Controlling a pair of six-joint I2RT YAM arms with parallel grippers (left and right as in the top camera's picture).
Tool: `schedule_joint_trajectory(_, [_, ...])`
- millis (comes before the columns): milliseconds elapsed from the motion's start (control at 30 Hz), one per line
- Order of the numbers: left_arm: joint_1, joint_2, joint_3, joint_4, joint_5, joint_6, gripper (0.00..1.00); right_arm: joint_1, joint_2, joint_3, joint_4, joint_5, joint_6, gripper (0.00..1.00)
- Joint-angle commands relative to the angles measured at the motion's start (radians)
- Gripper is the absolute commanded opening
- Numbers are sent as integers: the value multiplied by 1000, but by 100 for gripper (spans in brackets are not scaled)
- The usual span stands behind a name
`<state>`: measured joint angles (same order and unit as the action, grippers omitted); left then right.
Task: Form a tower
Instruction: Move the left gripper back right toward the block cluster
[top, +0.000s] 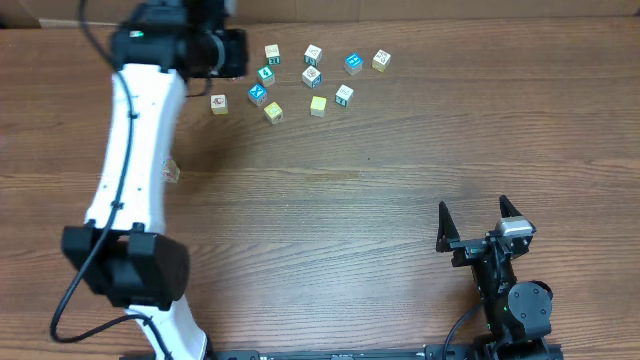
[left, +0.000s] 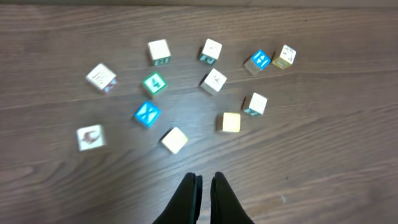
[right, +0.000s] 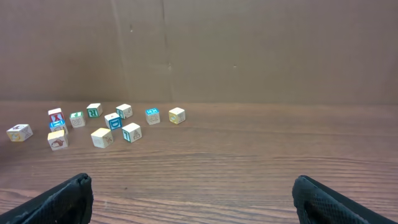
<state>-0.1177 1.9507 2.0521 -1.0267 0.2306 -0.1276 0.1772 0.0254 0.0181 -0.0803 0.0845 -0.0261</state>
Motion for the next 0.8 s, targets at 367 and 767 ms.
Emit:
schedule_joint_trajectory(367, [-114,202,-3,69,-249,-158,55,-3,-2,-10,4,0,-2,100])
schedule_joint_trajectory(767, [-113,382,-3,80,-275,-277,60,-3,-2,-10,4,0,-2,100])
